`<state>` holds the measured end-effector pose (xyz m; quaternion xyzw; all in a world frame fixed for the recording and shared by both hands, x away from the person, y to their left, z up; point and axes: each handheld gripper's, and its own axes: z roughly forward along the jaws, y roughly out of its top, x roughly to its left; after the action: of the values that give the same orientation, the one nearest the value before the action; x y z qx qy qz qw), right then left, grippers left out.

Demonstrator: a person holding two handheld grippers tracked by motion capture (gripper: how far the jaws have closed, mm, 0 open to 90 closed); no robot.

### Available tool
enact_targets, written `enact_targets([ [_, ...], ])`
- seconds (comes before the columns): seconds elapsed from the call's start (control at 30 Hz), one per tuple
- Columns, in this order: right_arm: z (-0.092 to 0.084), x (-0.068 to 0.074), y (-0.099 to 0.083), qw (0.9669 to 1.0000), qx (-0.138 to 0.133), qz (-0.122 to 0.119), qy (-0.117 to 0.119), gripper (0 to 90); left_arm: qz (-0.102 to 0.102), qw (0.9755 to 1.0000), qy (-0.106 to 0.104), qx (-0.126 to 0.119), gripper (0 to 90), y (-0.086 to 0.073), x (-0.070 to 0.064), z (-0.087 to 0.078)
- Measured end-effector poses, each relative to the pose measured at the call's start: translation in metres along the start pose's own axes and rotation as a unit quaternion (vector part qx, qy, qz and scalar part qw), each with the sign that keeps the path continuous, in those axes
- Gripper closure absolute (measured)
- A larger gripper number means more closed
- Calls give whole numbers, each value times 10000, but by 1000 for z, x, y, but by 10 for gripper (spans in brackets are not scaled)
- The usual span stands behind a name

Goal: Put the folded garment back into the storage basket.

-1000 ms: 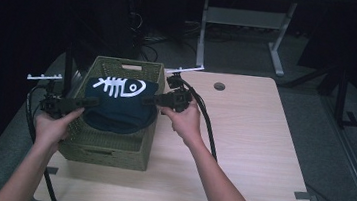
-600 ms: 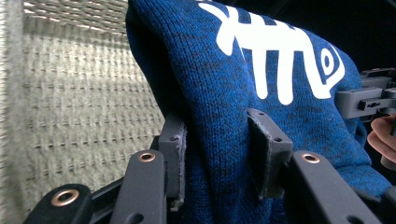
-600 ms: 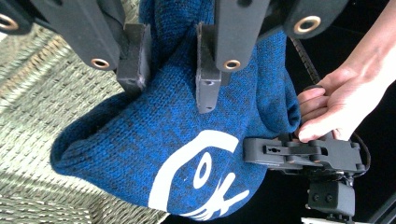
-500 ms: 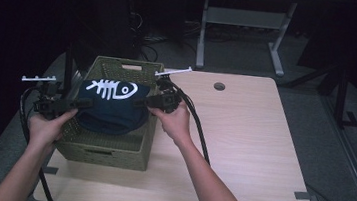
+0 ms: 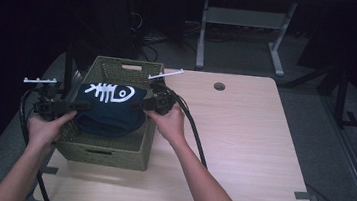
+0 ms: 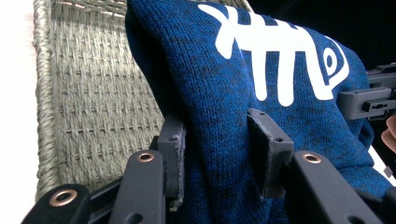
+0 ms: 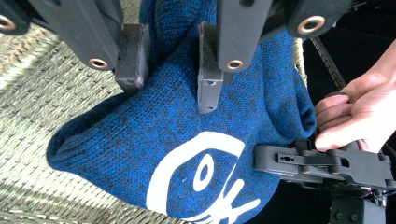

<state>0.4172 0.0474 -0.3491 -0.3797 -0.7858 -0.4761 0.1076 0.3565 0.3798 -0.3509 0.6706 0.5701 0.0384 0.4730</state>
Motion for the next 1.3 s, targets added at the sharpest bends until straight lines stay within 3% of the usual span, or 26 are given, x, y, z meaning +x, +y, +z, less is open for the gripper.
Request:
enact_targets([
  [0.67,17,0,-8,9978,294,-278,-522,664,92,9996,165,232,615,-4,5,7],
  [0.77,18,1,-8,9972,323,-323,-591,651,165,9991,296,269,603,-3,4,9],
  [0.87,18,5,-6,9936,341,-563,-921,537,260,9972,670,209,492,-2,4,9],
  [1.03,13,7,-1,9862,272,-876,-1380,475,263,9966,770,159,477,1,6,9],
  [1.07,11,7,0,9860,244,-885,-1390,478,272,9967,752,148,478,1,6,9],
  [1.13,8,5,1,9905,212,-720,-1156,491,287,9970,704,156,484,1,6,8],
  [1.23,6,1,3,9939,214,-628,-881,499,287,9978,583,94,487,0,5,7],
  [1.3,4,1,4,9948,201,-595,-804,502,298,9980,550,70,491,0,3,7],
])
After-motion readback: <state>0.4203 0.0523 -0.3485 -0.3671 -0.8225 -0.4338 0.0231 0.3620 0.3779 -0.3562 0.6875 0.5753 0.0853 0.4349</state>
